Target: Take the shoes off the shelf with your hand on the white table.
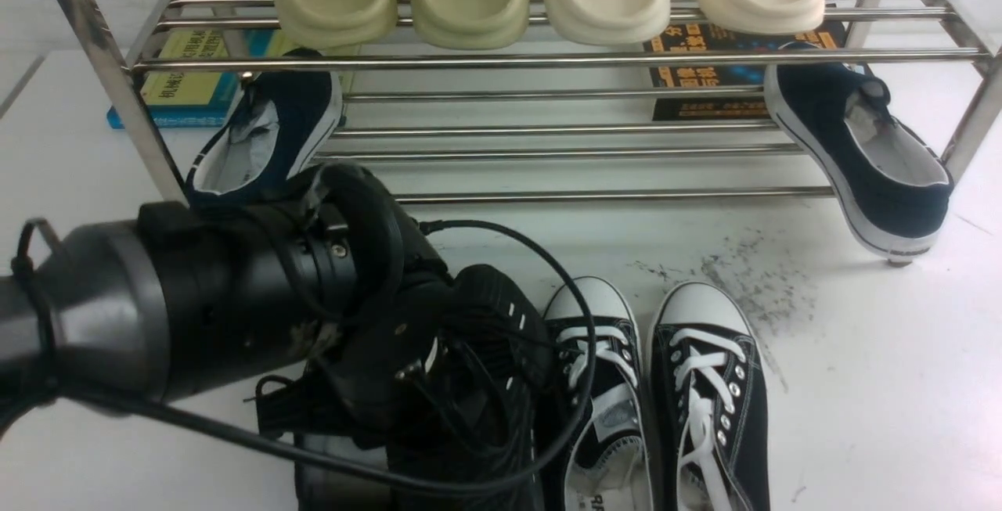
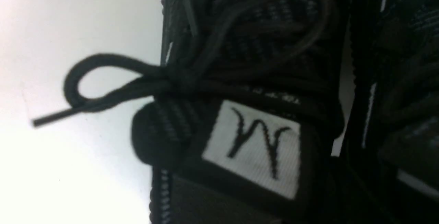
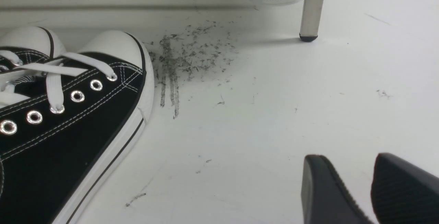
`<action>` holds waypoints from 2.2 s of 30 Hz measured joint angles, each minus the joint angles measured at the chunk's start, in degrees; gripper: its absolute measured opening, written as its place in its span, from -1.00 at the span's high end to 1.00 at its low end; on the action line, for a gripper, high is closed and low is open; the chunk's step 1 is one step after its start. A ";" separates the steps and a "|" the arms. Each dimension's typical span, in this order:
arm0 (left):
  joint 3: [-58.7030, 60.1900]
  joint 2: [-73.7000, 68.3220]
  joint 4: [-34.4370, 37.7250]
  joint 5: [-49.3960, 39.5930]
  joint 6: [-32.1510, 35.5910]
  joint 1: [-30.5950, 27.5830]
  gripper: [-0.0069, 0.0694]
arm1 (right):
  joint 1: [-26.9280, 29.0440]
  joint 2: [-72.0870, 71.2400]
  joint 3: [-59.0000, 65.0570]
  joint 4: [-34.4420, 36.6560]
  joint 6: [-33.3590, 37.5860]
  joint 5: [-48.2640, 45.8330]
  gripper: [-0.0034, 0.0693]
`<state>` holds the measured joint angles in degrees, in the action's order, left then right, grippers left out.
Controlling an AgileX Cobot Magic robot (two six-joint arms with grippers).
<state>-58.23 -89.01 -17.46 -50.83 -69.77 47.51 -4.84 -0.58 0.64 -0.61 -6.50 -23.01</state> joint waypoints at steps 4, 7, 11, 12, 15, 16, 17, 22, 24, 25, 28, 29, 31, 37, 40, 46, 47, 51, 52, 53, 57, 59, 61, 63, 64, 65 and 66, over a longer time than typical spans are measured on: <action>0.11 0.68 -1.88 -0.80 -0.47 0.15 0.79 | 0.00 0.00 0.00 0.00 0.00 0.00 0.25; 0.18 1.89 -4.62 -4.21 -1.46 0.21 0.79 | 0.00 0.00 0.00 0.00 0.00 0.00 0.25; 0.24 4.63 -8.23 -6.98 -2.75 0.21 0.79 | 0.00 0.00 0.00 0.00 0.00 0.00 0.25; 0.29 5.08 -8.62 -6.32 -2.88 0.21 0.79 | 0.00 0.00 0.00 0.00 0.00 0.00 0.25; 0.84 5.35 -8.50 -1.76 -3.37 0.21 0.79 | 0.00 0.00 0.00 0.00 0.00 0.00 0.25; 1.11 5.35 -8.05 0.09 -3.47 0.21 0.79 | 0.00 0.00 0.00 0.00 0.00 0.00 0.25; 1.28 5.35 -7.69 1.40 -3.53 0.21 0.79 | 0.00 0.00 0.00 0.00 0.00 0.00 0.25; 1.99 4.90 -5.02 5.17 -3.53 0.21 0.79 | 0.00 0.00 0.00 0.00 0.00 0.00 0.25; 1.99 4.26 -3.70 5.36 -3.27 0.21 0.79 | 0.00 0.00 0.00 0.00 0.00 0.00 0.25; 1.99 3.84 -2.76 5.48 -2.77 0.21 0.79 | 0.00 0.00 0.00 0.00 0.00 0.00 0.25; 1.99 2.72 0.04 5.33 0.17 0.21 0.77 | 0.00 0.00 0.00 0.00 0.00 0.00 0.25; 1.99 2.44 1.10 5.33 1.34 0.21 0.77 | 0.00 0.00 0.00 0.00 0.00 0.00 0.25; 1.99 2.05 2.92 5.38 3.12 0.21 0.74 | 0.00 0.00 0.00 0.00 0.00 0.00 0.25; 1.99 1.66 5.91 5.26 5.11 0.21 0.48 | 0.00 0.00 0.00 0.00 0.00 0.00 0.25; 1.99 1.66 5.97 5.00 5.21 0.21 0.32 | 0.00 0.00 0.00 0.00 0.00 0.00 0.25; 0.07 3.85 5.04 3.37 5.50 0.21 -0.09 | 0.00 0.00 0.00 0.00 0.00 0.05 0.25; -0.59 4.76 4.61 2.44 5.56 0.21 -0.10 | 0.00 0.00 0.00 0.00 0.00 0.05 0.25; -3.34 8.98 2.78 -3.41 6.52 0.21 -0.11 | 0.00 0.00 0.00 0.06 0.00 0.05 0.25; -4.12 10.35 2.27 -5.39 6.98 0.21 -0.09 | 0.00 0.00 0.00 0.06 0.00 0.05 0.25; -4.83 11.81 1.80 -7.30 7.68 0.21 -0.07 | 0.00 0.00 0.00 0.06 0.00 0.05 0.25; -6.67 18.06 1.06 -12.88 11.22 0.21 0.12 | 0.00 0.00 0.00 0.06 0.00 0.05 0.25; -6.81 20.57 0.89 -14.29 12.04 0.21 0.22 | 0.00 0.00 0.00 0.06 0.00 0.05 0.25; -6.88 24.53 0.04 -16.59 12.98 0.21 0.44 | 0.00 0.00 0.00 0.06 0.00 0.05 0.25; -6.94 28.36 -1.50 -19.00 13.25 0.21 0.63 | 0.00 0.00 0.00 0.06 0.00 0.05 0.25; -6.94 29.68 -2.15 -19.58 13.35 0.21 0.72 | 0.00 0.00 0.00 0.06 0.00 0.05 0.25; -6.94 31.67 -3.08 -19.87 13.62 0.21 0.77 | 0.00 0.00 0.00 0.06 0.00 0.05 0.25; -6.94 33.29 -3.67 -19.87 13.94 0.21 0.80 | 0.00 0.00 0.00 0.06 0.00 0.05 0.25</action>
<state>-65.17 -55.71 -21.12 -70.70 -55.84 47.73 -4.84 -0.58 0.64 -0.56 -6.50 -22.96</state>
